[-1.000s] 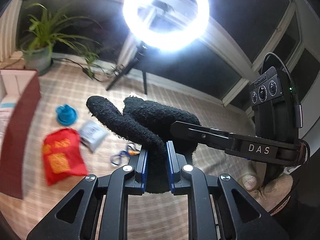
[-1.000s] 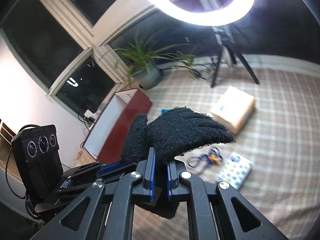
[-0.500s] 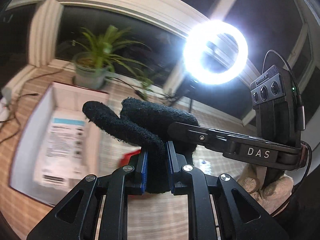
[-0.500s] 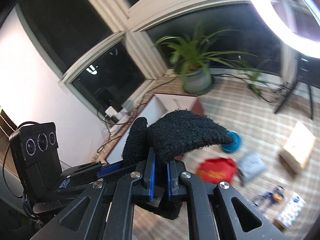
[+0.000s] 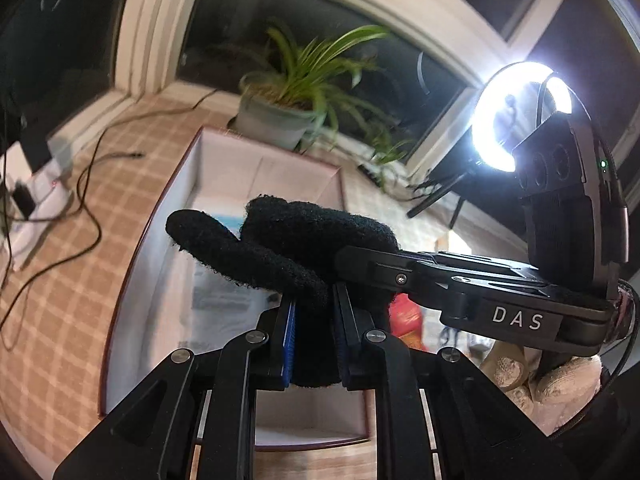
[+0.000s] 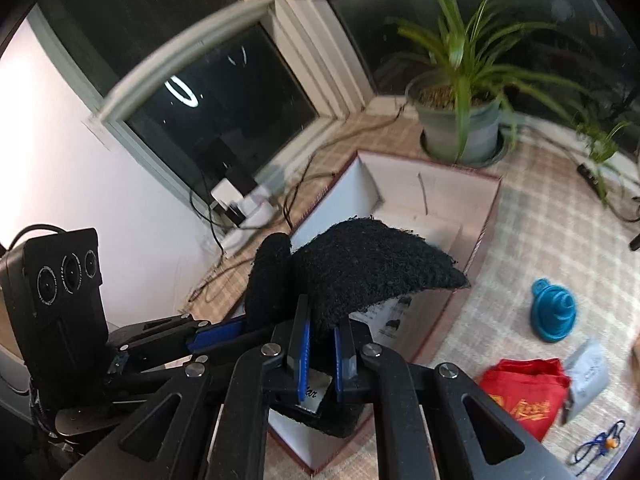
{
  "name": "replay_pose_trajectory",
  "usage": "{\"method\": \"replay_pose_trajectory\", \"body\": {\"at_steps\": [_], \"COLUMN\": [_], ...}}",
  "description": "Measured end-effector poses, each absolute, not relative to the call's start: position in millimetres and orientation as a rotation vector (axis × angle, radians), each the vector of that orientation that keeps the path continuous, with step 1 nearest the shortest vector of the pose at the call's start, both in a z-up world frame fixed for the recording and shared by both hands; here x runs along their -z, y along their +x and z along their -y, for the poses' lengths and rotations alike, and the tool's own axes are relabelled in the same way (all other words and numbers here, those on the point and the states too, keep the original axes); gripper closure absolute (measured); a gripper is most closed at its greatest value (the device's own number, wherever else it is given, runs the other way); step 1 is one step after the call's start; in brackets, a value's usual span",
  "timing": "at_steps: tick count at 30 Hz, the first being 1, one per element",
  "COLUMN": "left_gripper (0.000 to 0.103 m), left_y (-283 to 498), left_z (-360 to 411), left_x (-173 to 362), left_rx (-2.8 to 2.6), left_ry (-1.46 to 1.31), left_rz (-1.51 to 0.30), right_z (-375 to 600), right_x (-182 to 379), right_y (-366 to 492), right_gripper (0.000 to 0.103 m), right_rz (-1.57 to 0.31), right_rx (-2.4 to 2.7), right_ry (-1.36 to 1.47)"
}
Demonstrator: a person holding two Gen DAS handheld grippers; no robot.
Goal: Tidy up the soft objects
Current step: 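Lift the black glove with the right gripper and carry it over the box, then open the right gripper to drop the glove into the box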
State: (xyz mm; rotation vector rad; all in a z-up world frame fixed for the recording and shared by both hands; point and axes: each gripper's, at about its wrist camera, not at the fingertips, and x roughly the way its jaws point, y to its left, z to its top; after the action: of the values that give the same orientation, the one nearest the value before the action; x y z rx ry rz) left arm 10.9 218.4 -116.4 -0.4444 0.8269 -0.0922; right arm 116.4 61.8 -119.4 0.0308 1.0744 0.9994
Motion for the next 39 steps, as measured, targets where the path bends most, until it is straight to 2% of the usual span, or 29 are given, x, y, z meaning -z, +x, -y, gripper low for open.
{"method": "replay_pose_trajectory", "body": {"at_steps": [8, 17, 18, 20, 23, 25, 39], "left_gripper": [0.088, 0.085, 0.083, 0.080, 0.068, 0.066, 0.066], "left_y": [18.8, 20.5, 19.8, 18.3, 14.4, 11.1, -7.6], "left_z": [-232.2, -237.4, -237.0, -236.2, -234.1, -231.3, -208.9], "left_x": [150.4, 157.1, 156.2, 154.6, 150.5, 147.7, 113.3], "left_rx": [0.070, 0.042, 0.036, 0.028, 0.017, 0.004, -0.009], "left_ry": [-0.455, -0.463, -0.460, -0.459, -0.448, -0.432, -0.425], "left_rz": [-0.927, -0.952, -0.954, -0.955, -0.952, -0.951, -0.857], "right_z": [-83.0, -83.0, -81.7, -76.2, -64.5, -53.7, 30.0], "right_x": [163.1, 171.7, 171.4, 169.6, 165.5, 161.5, 127.6], "right_y": [128.5, 133.5, 133.6, 133.5, 131.2, 129.3, 107.9], "right_gripper": [0.094, 0.091, 0.089, 0.075, 0.064, 0.057, 0.054], "right_rz": [-1.186, -1.221, -1.223, -1.223, -1.216, -1.205, -1.101], "right_rx": [-0.969, -0.972, -0.971, -0.972, -0.978, -0.974, -0.944], "right_ry": [-0.003, 0.003, 0.008, 0.027, 0.061, 0.081, 0.155]}}
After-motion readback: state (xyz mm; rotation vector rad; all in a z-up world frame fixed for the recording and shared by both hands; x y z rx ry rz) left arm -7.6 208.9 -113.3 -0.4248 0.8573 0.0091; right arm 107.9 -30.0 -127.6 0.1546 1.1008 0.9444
